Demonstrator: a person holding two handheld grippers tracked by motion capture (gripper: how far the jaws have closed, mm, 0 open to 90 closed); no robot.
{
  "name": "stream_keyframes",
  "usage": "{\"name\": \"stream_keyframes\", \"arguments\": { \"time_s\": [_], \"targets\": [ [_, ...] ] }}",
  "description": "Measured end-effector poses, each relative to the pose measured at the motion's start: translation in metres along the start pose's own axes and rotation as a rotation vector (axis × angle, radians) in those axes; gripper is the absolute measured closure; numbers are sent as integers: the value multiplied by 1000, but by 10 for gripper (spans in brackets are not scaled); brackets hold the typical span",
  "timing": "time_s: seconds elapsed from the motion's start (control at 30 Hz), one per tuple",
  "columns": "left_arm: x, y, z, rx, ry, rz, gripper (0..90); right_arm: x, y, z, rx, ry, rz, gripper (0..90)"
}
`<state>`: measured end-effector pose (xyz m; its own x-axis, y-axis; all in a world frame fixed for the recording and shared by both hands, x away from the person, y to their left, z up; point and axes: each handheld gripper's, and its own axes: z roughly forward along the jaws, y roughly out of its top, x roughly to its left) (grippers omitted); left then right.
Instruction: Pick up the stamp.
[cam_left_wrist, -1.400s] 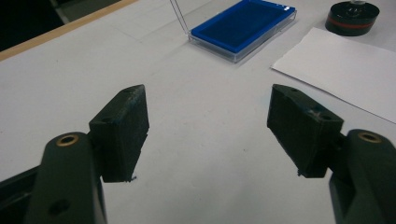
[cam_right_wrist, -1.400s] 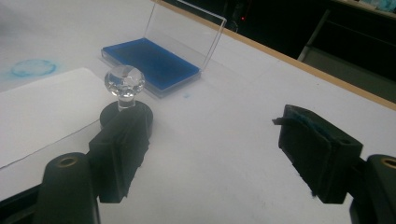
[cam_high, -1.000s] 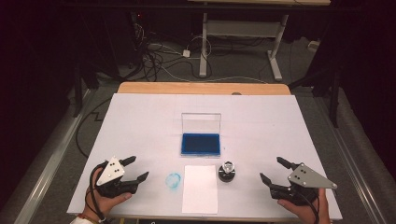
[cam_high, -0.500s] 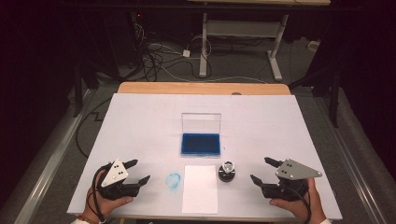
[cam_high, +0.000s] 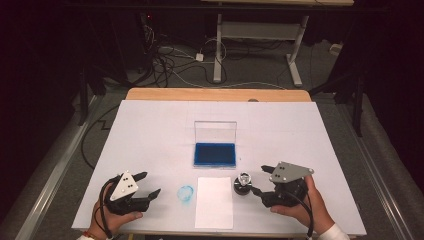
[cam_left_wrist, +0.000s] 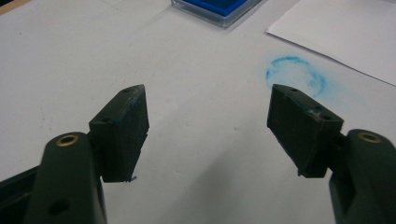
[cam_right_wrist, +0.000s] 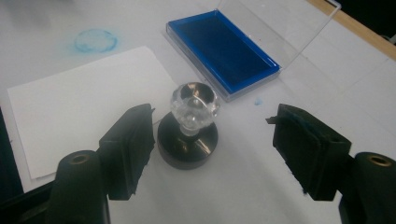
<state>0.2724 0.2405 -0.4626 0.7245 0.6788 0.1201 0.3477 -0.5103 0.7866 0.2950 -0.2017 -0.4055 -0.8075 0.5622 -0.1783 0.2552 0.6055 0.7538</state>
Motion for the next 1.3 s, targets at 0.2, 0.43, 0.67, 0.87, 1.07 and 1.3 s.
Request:
{"name": "stream_keyframes", "arguments": {
  "time_s": [0.2, 0.43, 0.67, 0.87, 1.07, 1.3],
  "targets": [
    [-1, -1, 1, 7, -5, 7, 284, -3, 11, 18, 86, 46, 2, 295],
    [-1, -1, 1, 15, -21, 14, 283, -4, 23, 27, 158, 84, 20, 311],
    [-1, -2, 2, 25, -32, 23, 283, -8, 28, 44, 231, 108, 44, 369],
    [0, -2, 2, 28, -39, 24, 283, -9, 27, 46, 235, 115, 47, 384],
    [-2, -2, 4, 35, -41, 31, 283, -6, 25, 51, 246, 125, 34, 432],
    [-1, -2, 4, 41, -44, 33, 283, -7, 25, 54, 252, 125, 20, 529]
  ]
}}
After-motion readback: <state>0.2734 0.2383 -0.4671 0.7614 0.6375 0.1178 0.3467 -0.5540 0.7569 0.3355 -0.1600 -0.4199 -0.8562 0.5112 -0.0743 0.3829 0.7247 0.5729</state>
